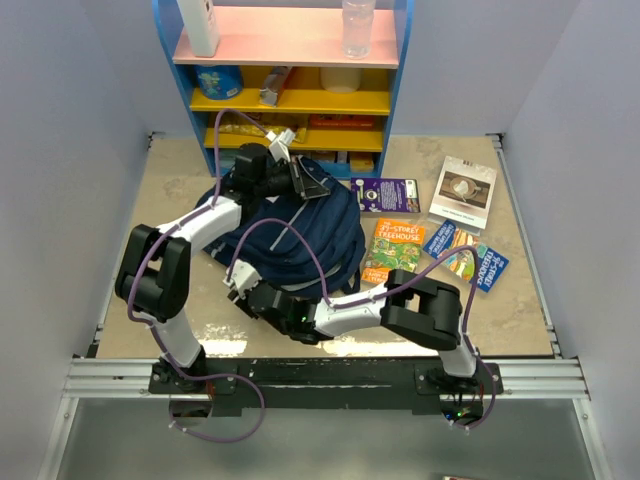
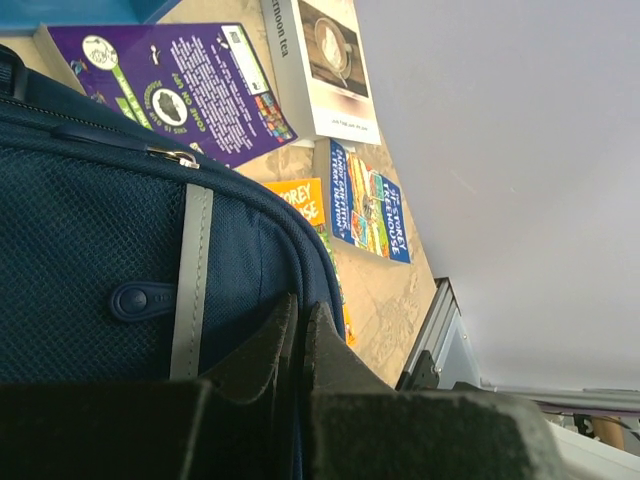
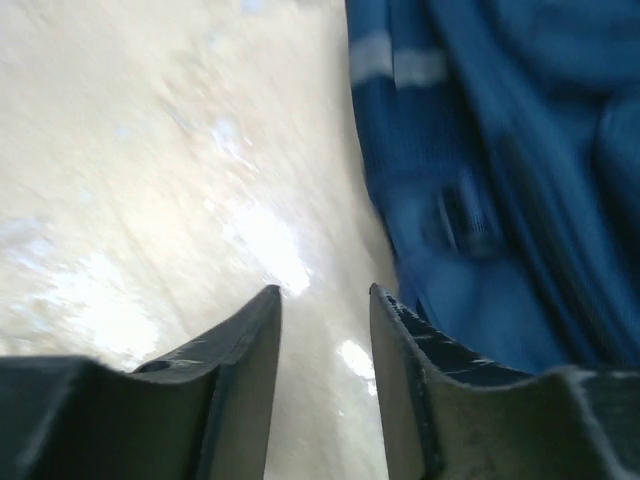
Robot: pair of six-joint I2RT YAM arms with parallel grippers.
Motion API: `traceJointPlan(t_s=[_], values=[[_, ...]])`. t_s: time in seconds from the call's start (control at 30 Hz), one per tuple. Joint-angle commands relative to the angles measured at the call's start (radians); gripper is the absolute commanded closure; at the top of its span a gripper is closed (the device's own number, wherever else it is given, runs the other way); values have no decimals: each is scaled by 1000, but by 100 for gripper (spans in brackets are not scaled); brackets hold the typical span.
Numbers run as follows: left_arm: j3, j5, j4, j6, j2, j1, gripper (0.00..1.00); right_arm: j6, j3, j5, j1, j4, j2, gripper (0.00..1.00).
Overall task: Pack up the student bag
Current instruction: Unzip the student bag at the center of the board.
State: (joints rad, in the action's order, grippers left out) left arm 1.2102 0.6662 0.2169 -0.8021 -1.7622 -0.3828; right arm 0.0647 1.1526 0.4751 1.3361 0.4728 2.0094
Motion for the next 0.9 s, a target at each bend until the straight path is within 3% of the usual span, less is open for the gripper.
traceJointPlan(t_s=[0.0, 0.17, 0.23, 0.3, 0.37, 0.53, 0.7, 0.87], values=[[90, 42, 136, -7, 67, 25, 100, -20, -55, 34, 20, 199, -73, 53], [214, 70, -96, 157, 64, 64, 100, 70, -295, 74, 20, 221, -328, 41], [244, 96, -151, 232, 50, 81, 100, 150, -402, 83, 20, 196, -473, 40], [333, 148, -319, 299, 21, 94, 100, 220, -485, 144, 12, 167, -553, 39], [431, 223, -495, 404, -31, 101, 100, 269, -525, 210, -20, 133, -633, 44], [557, 309, -779, 654, -69, 124, 100, 392, -533, 194, -164, 39, -666, 67], [683, 342, -1051, 874, -57, 153, 100, 429, -485, 140, -221, -11, -566, 71], [768, 369, -1201, 960, -36, 202, 100, 487, -519, 77, -245, 18, -497, 75]])
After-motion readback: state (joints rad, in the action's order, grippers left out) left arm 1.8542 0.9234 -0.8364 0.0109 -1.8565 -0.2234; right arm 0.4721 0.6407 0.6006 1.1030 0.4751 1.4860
